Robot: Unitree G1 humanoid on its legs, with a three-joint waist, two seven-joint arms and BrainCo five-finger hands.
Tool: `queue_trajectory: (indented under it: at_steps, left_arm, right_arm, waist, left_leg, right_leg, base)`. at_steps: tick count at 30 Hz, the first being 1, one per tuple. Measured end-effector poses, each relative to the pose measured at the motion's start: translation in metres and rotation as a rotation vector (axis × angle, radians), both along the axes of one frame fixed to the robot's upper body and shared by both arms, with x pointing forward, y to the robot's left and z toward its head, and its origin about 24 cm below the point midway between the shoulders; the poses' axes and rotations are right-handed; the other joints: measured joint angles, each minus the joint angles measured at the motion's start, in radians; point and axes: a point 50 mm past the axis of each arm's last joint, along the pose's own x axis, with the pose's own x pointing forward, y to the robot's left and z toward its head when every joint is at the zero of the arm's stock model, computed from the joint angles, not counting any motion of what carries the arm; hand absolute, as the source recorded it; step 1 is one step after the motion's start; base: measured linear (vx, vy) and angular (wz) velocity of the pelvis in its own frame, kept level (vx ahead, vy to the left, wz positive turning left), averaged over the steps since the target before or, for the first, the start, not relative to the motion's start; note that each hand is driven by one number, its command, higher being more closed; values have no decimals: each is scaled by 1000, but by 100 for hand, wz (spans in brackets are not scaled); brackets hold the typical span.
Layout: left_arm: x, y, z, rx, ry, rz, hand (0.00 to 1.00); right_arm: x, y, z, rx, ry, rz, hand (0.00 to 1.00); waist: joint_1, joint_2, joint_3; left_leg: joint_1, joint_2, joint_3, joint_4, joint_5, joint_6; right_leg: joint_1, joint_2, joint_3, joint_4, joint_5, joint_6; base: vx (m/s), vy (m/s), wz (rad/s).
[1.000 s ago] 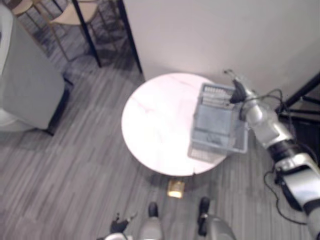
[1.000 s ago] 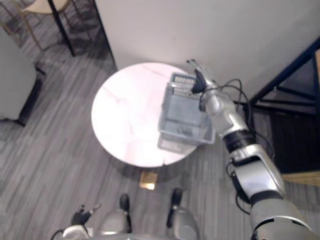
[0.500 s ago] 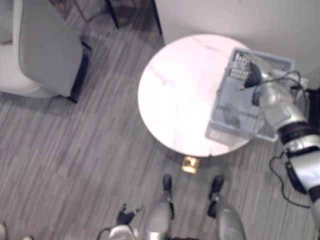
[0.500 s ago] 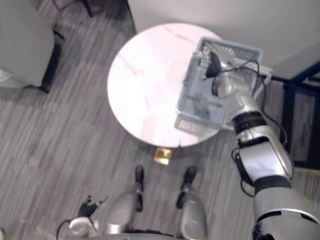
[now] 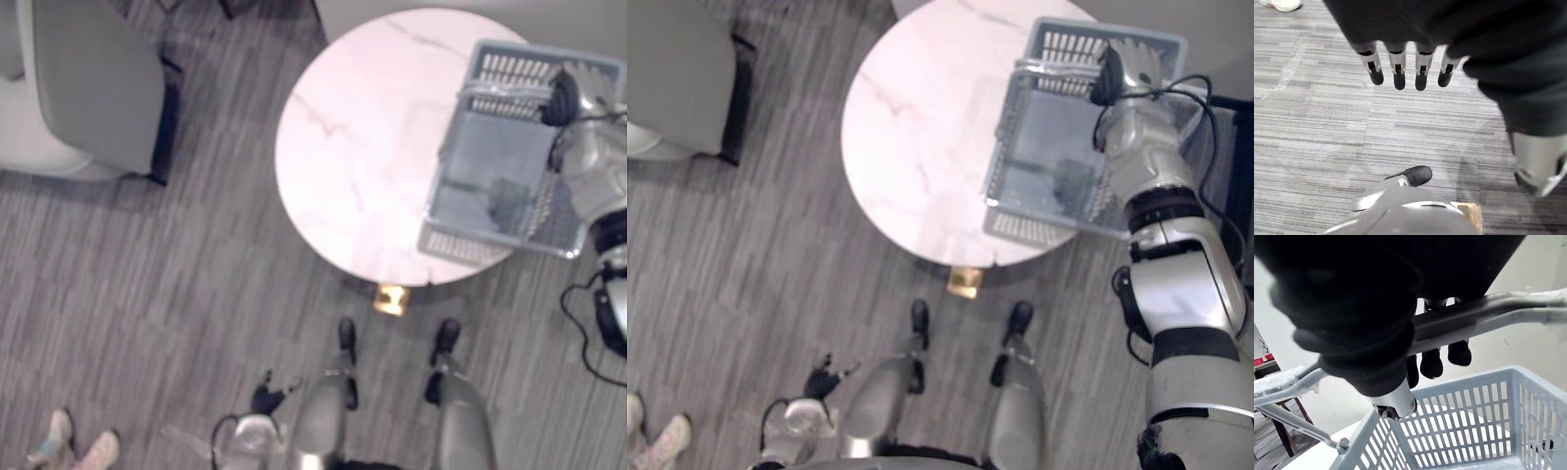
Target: Pick vegetable in the basket
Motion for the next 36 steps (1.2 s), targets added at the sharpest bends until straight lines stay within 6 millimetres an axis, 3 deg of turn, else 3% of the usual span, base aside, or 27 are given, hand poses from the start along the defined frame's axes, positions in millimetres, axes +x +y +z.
queue_trajectory:
  at_steps: [3,8,10,12,16,17,19,20,22,23,24,25,27,29,31,32,33,34,36]
  left_arm:
    - [1,0,1,-2,-4,1,0]
    - [8,1,6,-5,-36,-6,0]
    - [10,0,7,12,-38,-39,0]
    - [13,-3,9,43,-33,-113,0]
    - [12,-1,8,77,-5,-170,0]
    - [15,1,9,92,-7,-179,0]
    - [17,2,11,108,-10,-191,0]
    - [19,10,13,131,-15,-189,0]
    - [17,21,14,154,-7,-171,0]
    - [17,22,14,150,-10,-154,0]
    - [18,21,14,145,-15,-152,0]
    - [20,13,14,114,-25,-140,0]
    - [19,7,12,93,-24,-137,0]
    - [18,-7,8,50,-9,-141,0]
    - [14,-9,4,34,15,-143,0]
    - [4,-7,0,31,48,-121,0]
    - [-3,-5,-4,27,69,-101,0]
    - [-7,-5,-5,23,79,-84,0]
    - [-26,-5,-12,-9,113,23,0]
  right_arm:
    - [-1,-8,-26,10,89,-21,100]
    - [-21,-18,-84,186,142,2,100]
    - [-34,-21,-112,303,146,10,100]
    - [-62,-28,-156,484,166,-8,100]
    - [-97,-26,-198,613,181,-37,100]
    - [-104,-25,-209,638,189,-55,100]
    - [-114,-24,-224,681,199,-93,100]
    - [-119,-18,-235,721,210,-105,100]
    - [-121,-7,-249,770,236,-106,100]
    - [-124,-2,-255,795,247,-108,100]
    - [-127,-1,-259,816,250,-116,100]
    - [-142,-5,-274,845,283,-156,100]
    - [-152,-4,-284,899,293,-182,100]
    - [-183,-5,-311,1025,318,-283,100]
    - [-203,-2,-327,1105,334,-343,100]
    - [-218,4,-343,1164,374,-396,100]
    - [-224,8,-352,1189,406,-415,100]
    - [-229,10,-358,1201,429,-437,100]
    - [-248,13,-383,1280,521,-536,100]
  waist:
    - [-5,-2,1]
    - [-43,-36,-1]
    - [-72,-64,-14]
    - [-111,-109,-43]
    - [-139,-170,-78]
    - [-139,-184,-101]
    - [-139,-183,-118]
    - [-140,-202,-129]
    - [-130,-229,-146]
    - [-129,-225,-148]
    - [-139,-222,-149]
    - [-156,-198,-162]
    - [-163,-190,-170]
    - [-191,-180,-188]
    - [-192,-177,-190]
    - [-192,-173,-192]
    - [-191,-170,-194]
    - [-190,-169,-194]
    - [-172,-166,-196]
  left_leg:
    - [61,-6,-3,-10,0,0]
    - [153,-14,0,-23,-7,9]
    - [166,-14,-1,-23,-8,8]
    - [177,-12,11,-23,-13,5]
    - [248,4,151,-10,-56,1]
    - [264,11,229,13,-84,-4]
    - [277,63,347,52,-114,1]
    - [302,78,427,68,-131,-9]
    - [349,102,568,132,-181,-46]
    - [375,134,644,170,-190,-55]
    - [389,142,677,179,-190,-55]
    - [436,175,774,183,-196,-64]
    - [464,192,818,197,-195,-62]
    - [488,226,880,275,-190,-59]
    - [486,293,872,441,-175,-42]
    - [461,367,780,642,-109,24]
    - [413,373,648,759,-162,36]
    - [372,351,551,821,-211,32]
    - [245,195,258,889,-343,8]
  right_leg:
    - [59,-7,-6,6,-10,2]
    - [136,-17,-3,27,-44,18]
    - [153,-17,-6,23,-44,19]
    - [160,-12,5,15,-43,20]
    - [155,16,112,3,-32,23]
    - [147,11,69,-19,-59,-13]
    - [136,-48,-182,38,-101,-91]
    - [132,-122,-378,132,-141,-150]
    - [155,-197,-614,224,-150,-169]
    - [158,-189,-656,247,-178,-208]
    - [155,-180,-659,256,-192,-207]
    - [141,-111,-583,255,-190,-163]
    - [130,-76,-535,250,-201,-158]
    - [101,-24,-456,252,-240,-143]
    - [102,15,-391,241,-246,-145]
    - [130,70,-312,199,-243,-144]
    - [149,103,-256,174,-236,-145]
    - [159,122,-219,156,-233,-150]
    - [205,187,-71,99,-230,-156]
  base:
    - [17,19,7]
    - [-6,25,2]
    - [0,0,0]
    - [31,-2,-15]
    - [46,3,-105]
    - [35,33,-180]
    - [63,42,-189]
    - [105,21,-161]
    - [181,-39,-222]
    - [175,-117,-202]
    - [187,-184,-187]
    - [142,-147,-135]
    - [127,-108,-117]
    - [163,-121,-122]
    - [141,-109,-133]
    - [140,-86,-168]
    - [152,-77,-174]
    - [146,-52,-174]
    - [146,6,-207]
